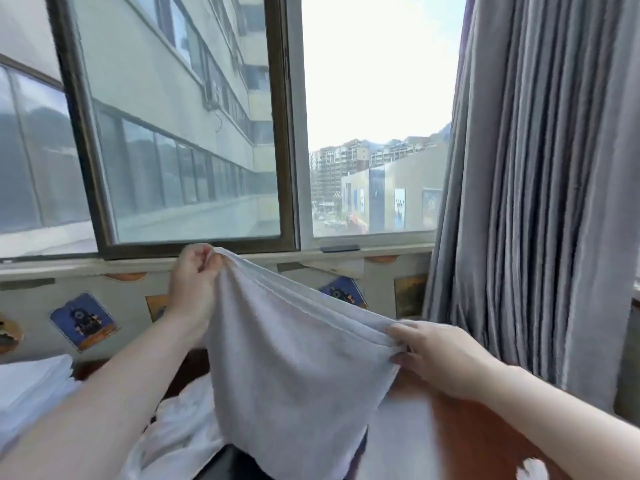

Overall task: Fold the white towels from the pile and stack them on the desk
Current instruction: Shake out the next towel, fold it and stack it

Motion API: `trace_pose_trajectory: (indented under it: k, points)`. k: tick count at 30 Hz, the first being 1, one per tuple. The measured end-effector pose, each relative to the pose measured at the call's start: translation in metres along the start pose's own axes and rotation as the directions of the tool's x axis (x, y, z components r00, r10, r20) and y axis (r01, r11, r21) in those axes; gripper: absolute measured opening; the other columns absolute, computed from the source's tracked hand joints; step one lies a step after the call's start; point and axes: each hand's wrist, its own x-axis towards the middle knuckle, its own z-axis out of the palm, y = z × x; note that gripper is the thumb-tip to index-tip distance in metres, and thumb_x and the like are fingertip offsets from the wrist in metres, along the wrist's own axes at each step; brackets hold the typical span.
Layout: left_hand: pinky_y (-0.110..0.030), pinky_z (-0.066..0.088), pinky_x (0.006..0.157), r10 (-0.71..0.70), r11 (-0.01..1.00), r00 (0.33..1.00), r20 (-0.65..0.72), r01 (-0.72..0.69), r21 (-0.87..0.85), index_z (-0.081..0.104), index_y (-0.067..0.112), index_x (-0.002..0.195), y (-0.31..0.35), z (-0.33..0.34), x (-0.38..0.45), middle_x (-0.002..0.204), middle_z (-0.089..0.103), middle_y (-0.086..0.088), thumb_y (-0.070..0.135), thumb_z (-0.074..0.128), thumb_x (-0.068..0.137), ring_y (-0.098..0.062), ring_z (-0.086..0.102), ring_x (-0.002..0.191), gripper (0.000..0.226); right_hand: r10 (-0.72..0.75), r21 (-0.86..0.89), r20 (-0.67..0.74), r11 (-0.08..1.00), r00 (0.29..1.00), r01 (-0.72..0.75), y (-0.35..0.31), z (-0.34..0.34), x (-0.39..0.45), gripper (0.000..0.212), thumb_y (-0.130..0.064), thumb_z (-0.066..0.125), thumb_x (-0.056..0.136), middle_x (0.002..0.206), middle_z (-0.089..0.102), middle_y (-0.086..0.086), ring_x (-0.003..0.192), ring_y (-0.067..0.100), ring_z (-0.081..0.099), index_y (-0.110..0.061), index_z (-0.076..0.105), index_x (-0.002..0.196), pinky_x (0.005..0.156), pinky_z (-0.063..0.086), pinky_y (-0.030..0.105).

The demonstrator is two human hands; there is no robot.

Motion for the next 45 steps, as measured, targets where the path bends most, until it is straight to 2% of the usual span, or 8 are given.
trace_pose_trajectory:
  k: [5, 8, 13, 19, 23, 30, 40, 45]
  points:
    - [-0.039, 0.042, 0.085, 0.14, 0.99, 0.987, -0.083, -0.141, -0.002, 0.061, 0.016, 0.099, 0.114, -0.021, 0.088, 0.099, 0.062, -0.01, 0.021, 0.057, 0.098, -0.022, 0.055, 0.093, 0.006, -0.069, 0.046, -0.166, 0.996, 0.984, 0.078, 0.01, -0.186, 0.106, 0.042, -0.047, 0.063, 0.09, 0.108, 0.051, -0.018, 0.101, 0.009, 0.054, -0.04, 0.055, 0.131, 0.095, 0.045, 0.031]
    - [-0.035, 0.033, 0.073, 0.235, 0.972, 0.968, -0.084, -0.234, 0.023, 0.056, 0.011, 0.078, 0.179, -0.03, 0.109, 0.08, 0.052, -0.012, 0.014, 0.055, 0.097, -0.022, 0.047, 0.079, 0.019, -0.11, 0.103, -0.238, 0.985, 0.965, 0.137, 0.0, -0.255, 0.138, 0.03, -0.033, 0.072, 0.087, 0.099, 0.049, -0.011, 0.099, 0.016, 0.053, -0.033, 0.064, 0.116, 0.097, 0.041, 0.033]
    - [-0.032, 0.037, 0.074, 0.346, 0.936, 0.928, -0.138, -0.333, 0.111, 0.059, 0.009, 0.092, 0.25, -0.05, 0.108, 0.092, 0.058, -0.011, 0.012, 0.054, 0.099, -0.02, 0.051, 0.086, 0.009, -0.187, 0.178, -0.317, 0.951, 0.93, 0.252, -0.018, -0.306, 0.154, 0.024, -0.035, 0.067, 0.089, 0.095, 0.047, -0.003, 0.096, 0.021, 0.046, -0.051, 0.053, 0.079, 0.092, 0.039, 0.039]
    - [-0.03, 0.04, 0.067, 0.27, 0.93, 0.944, 0.191, -0.307, 0.2, 0.065, 0.03, 0.111, 0.283, -0.086, 0.07, 0.092, 0.067, 0.002, 0.022, 0.055, 0.098, -0.014, 0.06, 0.077, 0.018, -0.213, 0.128, -0.333, 0.955, 0.918, 0.268, -0.016, -0.322, 0.15, 0.019, -0.056, 0.048, 0.093, 0.093, 0.043, -0.003, 0.094, 0.016, 0.04, -0.049, 0.051, 0.075, 0.081, 0.033, 0.033]
    - [-0.019, 0.051, 0.06, 0.19, 0.925, 0.94, 0.282, -0.268, 0.27, 0.073, 0.024, 0.097, 0.284, -0.102, 0.048, 0.086, 0.07, 0.002, 0.018, 0.057, 0.094, -0.008, 0.065, 0.072, 0.018, -0.296, 0.12, -0.345, 0.927, 0.891, 0.355, -0.016, -0.314, 0.145, 0.036, -0.057, 0.035, 0.094, 0.088, 0.045, 0.001, 0.082, 0.008, 0.04, -0.027, 0.041, 0.074, 0.073, 0.032, 0.024]
    - [-0.035, 0.053, 0.075, 0.177, 0.965, 0.972, 0.154, -0.202, 0.166, 0.068, 0.012, 0.107, 0.271, -0.114, 0.026, 0.097, 0.072, -0.006, 0.019, 0.06, 0.085, -0.016, 0.069, 0.08, 0.024, -0.561, 0.162, -0.381, 0.742, 0.735, 0.65, -0.009, -0.307, 0.104, 0.02, -0.059, 0.054, 0.089, 0.096, 0.055, -0.01, 0.086, 0.014, 0.046, -0.043, 0.05, 0.099, 0.073, 0.044, 0.026]
    - [-0.027, 0.051, 0.066, 0.15, 0.949, 0.981, 0.12, -0.176, 0.26, 0.071, 0.013, 0.099, 0.254, -0.096, 0.008, 0.086, 0.071, -0.001, 0.01, 0.055, 0.095, -0.011, 0.067, 0.074, 0.017, -0.51, -0.076, -0.15, 0.86, 0.847, 0.505, 0.0, -0.264, 0.098, 0.026, -0.073, 0.055, 0.079, 0.094, 0.044, -0.018, 0.098, 0.0, 0.04, -0.049, 0.051, 0.089, 0.092, 0.035, 0.021]
    - [-0.021, 0.055, 0.061, 0.131, 0.925, 0.979, 0.159, -0.178, 0.335, 0.075, 0.024, 0.092, 0.249, -0.106, 0.002, 0.09, 0.072, -0.002, 0.019, 0.065, 0.089, -0.012, 0.069, 0.077, 0.011, -0.517, 0.27, -0.096, 0.809, 0.851, 0.522, 0.005, -0.256, 0.093, 0.021, -0.053, 0.046, 0.095, 0.079, 0.044, -0.019, 0.074, 0.001, 0.04, -0.041, 0.043, 0.078, 0.071, 0.036, 0.015]
